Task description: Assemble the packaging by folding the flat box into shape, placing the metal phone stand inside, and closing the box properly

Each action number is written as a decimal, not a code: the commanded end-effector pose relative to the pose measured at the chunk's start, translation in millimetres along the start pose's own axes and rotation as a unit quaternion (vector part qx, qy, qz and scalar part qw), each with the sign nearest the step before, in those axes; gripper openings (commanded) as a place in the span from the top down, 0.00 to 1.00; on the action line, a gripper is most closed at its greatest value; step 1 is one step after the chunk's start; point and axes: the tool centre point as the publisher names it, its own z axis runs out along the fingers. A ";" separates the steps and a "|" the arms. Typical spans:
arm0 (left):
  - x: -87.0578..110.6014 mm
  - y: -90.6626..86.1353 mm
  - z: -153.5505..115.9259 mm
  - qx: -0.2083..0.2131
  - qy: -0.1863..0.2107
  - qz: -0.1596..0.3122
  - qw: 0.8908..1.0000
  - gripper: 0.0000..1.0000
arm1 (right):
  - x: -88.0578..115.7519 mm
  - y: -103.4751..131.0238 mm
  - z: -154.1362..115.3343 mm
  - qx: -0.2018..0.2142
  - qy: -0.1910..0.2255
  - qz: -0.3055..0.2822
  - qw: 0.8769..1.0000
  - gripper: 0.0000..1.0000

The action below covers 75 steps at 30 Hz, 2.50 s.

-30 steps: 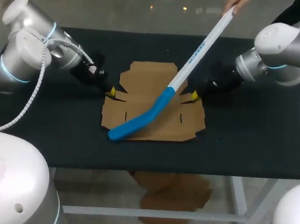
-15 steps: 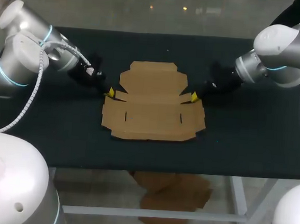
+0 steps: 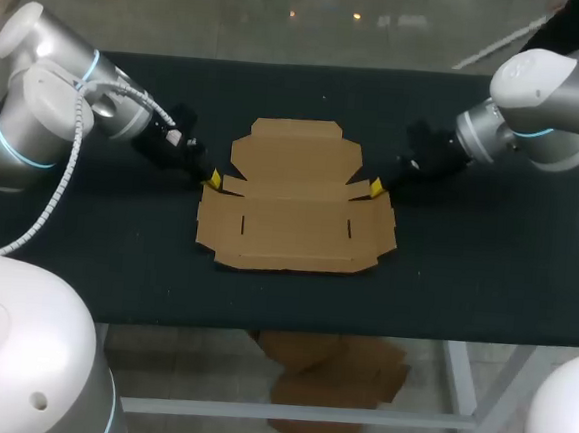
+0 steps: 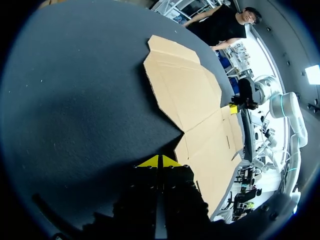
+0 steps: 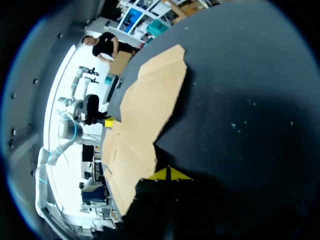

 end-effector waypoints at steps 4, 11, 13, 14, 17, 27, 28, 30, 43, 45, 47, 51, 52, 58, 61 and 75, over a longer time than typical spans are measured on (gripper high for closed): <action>3.6 1.5 1.8 -0.005 -0.002 -0.010 1.000 1.00 | 3.5 -7.0 1.9 -0.011 -0.011 0.013 1.000 1.00; 3.1 -0.7 6.0 -0.013 0.004 -0.009 1.000 1.00 | 9.7 -6.0 7.5 -0.015 -0.025 0.015 0.999 1.00; 4.4 -1.0 6.1 -0.013 0.005 -0.007 1.000 1.00 | 11.1 -5.3 7.1 -0.017 -0.029 0.013 0.999 1.00; 5.0 -1.1 6.0 -0.013 0.005 -0.006 1.000 1.00 | 11.5 -5.0 6.8 -0.018 -0.031 0.013 0.999 1.00; 6.1 -1.1 5.8 -0.014 0.004 -0.002 1.000 1.00 | 11.7 -4.7 6.0 -0.021 -0.037 0.014 0.999 1.00; 10.2 0.0 4.9 -0.016 0.005 0.006 1.000 1.00 | 16.1 -3.2 6.3 -0.031 -0.042 0.018 0.998 1.00; 10.9 0.0 4.6 -0.015 0.005 0.007 1.000 1.00 | 17.0 -2.8 6.7 -0.032 -0.044 0.018 0.998 1.00; 12.3 -0.3 4.3 -0.016 0.005 0.008 1.000 1.00 | 19.2 -2.2 6.6 -0.035 -0.047 0.018 0.998 1.00; 22.8 -4.7 5.0 -0.018 -0.006 0.018 1.000 1.00 | 31.2 1.1 7.3 -0.044 -0.083 0.018 0.995 1.00; 26.7 -5.4 4.2 -0.018 -0.015 0.019 1.000 1.00 | 33.5 0.9 6.3 -0.047 -0.095 0.019 0.994 1.00; 30.8 -6.2 4.9 -0.018 -0.024 0.022 0.999 1.00 | 35.8 0.7 6.2 -0.049 -0.104 0.020 0.993 1.00; 37.4 -7.7 7.6 -0.019 -0.035 0.027 0.999 1.00 | 40.3 1.3 7.3 -0.050 -0.123 0.021 0.991 1.00; 38.9 -7.9 7.9 -0.020 -0.036 0.028 0.999 1.00 | 41.9 1.5 7.8 -0.050 -0.126 0.021 0.990 1.00; 44.3 -8.3 9.9 -0.024 -0.042 0.033 0.998 1.00 | 48.2 2.6 10.3 -0.049 -0.137 0.013 0.989 1.00; 45.1 -8.3 9.8 -0.024 -0.043 0.033 0.998 1.00 | 49.7 3.2 11.7 -0.048 -0.140 0.011 0.989 1.00; 47.4 -12.7 17.8 -0.034 -0.041 0.041 0.998 1.00 | 46.1 8.6 24.3 -0.035 -0.153 0.004 0.988 1.00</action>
